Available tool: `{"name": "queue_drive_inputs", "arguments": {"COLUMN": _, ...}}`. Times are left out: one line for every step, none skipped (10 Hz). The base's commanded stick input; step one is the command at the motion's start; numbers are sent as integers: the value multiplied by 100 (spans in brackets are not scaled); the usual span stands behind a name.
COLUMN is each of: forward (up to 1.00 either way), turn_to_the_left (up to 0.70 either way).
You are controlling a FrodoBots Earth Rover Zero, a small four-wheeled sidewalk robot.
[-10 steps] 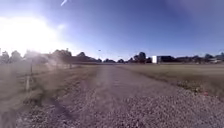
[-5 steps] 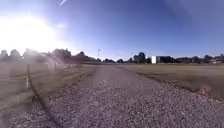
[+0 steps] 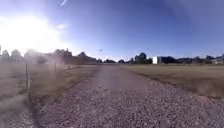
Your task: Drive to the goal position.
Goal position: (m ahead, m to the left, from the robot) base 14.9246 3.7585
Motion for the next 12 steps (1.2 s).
{"name": "queue_drive_inputs", "arguments": {"forward": 50, "turn_to_the_left": 0}}
{"name": "queue_drive_inputs", "arguments": {"forward": 50, "turn_to_the_left": 0}}
{"name": "queue_drive_inputs", "arguments": {"forward": 50, "turn_to_the_left": 0}}
{"name": "queue_drive_inputs", "arguments": {"forward": 50, "turn_to_the_left": 0}}
{"name": "queue_drive_inputs", "arguments": {"forward": 50, "turn_to_the_left": 0}}
{"name": "queue_drive_inputs", "arguments": {"forward": 50, "turn_to_the_left": 0}}
{"name": "queue_drive_inputs", "arguments": {"forward": 50, "turn_to_the_left": 0}}
{"name": "queue_drive_inputs", "arguments": {"forward": 50, "turn_to_the_left": 0}}
{"name": "queue_drive_inputs", "arguments": {"forward": 50, "turn_to_the_left": 0}}
{"name": "queue_drive_inputs", "arguments": {"forward": 50, "turn_to_the_left": 0}}
{"name": "queue_drive_inputs", "arguments": {"forward": 50, "turn_to_the_left": 0}}
{"name": "queue_drive_inputs", "arguments": {"forward": 50, "turn_to_the_left": 0}}
